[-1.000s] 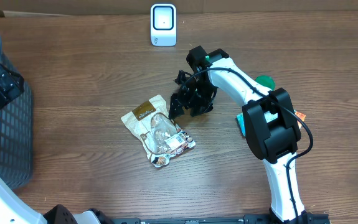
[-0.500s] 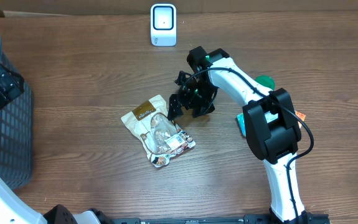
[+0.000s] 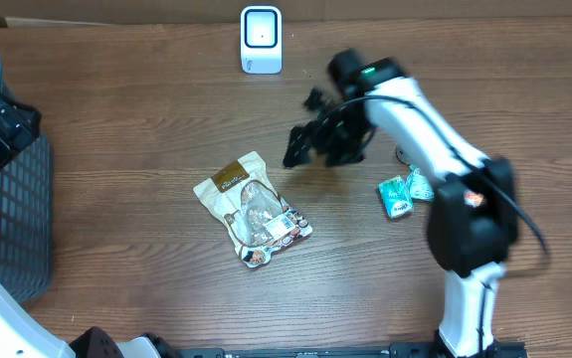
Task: Scan the item barcode
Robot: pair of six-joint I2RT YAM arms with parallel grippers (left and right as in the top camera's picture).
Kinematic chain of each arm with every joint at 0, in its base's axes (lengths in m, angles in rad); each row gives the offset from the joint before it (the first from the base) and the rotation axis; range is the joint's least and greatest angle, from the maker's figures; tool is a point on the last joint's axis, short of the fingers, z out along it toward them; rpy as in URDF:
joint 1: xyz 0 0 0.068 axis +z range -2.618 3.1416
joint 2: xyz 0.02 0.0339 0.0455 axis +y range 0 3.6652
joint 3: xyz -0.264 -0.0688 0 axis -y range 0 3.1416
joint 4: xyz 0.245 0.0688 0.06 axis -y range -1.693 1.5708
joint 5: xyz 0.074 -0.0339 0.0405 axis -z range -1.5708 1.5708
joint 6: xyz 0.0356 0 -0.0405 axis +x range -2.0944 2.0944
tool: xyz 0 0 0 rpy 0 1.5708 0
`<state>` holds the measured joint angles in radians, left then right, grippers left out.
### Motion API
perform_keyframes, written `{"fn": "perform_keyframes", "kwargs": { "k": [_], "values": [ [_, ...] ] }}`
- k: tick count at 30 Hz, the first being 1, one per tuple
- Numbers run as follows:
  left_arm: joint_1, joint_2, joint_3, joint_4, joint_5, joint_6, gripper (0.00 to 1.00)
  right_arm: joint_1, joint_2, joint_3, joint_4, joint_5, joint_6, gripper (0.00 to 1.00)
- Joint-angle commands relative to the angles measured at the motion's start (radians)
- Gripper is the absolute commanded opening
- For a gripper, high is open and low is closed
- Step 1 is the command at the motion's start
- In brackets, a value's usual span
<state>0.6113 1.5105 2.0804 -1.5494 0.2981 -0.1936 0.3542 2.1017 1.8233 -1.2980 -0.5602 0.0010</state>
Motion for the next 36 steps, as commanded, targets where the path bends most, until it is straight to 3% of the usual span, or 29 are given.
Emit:
{"fn": "perform_keyframes", "kwargs": {
  "k": [1,2,10,18,25,36],
  "values": [
    [-0.010,0.007,0.002,-0.002,0.158,0.042,0.18,-0.069,-0.252,0.038,-0.048,0.013,-0.005,1.00],
    [-0.024,0.008,-0.008,-0.002,0.167,0.041,0.04,-0.087,-0.293,0.038,-0.064,0.018,-0.006,1.00],
    [-0.341,0.008,-0.197,0.046,0.165,0.242,0.04,-0.215,-0.503,0.038,-0.149,0.079,-0.008,1.00],
    [-0.762,0.008,-0.512,0.259,0.163,0.418,0.04,-0.305,-0.516,0.037,-0.208,0.089,-0.008,1.00],
    [-1.084,0.008,-0.779,0.513,0.118,0.459,0.04,-0.358,-0.516,0.037,-0.234,0.089,-0.008,1.00],
    [-1.361,0.043,-1.001,0.700,-0.011,0.460,0.04,-0.361,-0.516,0.036,-0.235,0.089,-0.008,1.00]
  ]
}}
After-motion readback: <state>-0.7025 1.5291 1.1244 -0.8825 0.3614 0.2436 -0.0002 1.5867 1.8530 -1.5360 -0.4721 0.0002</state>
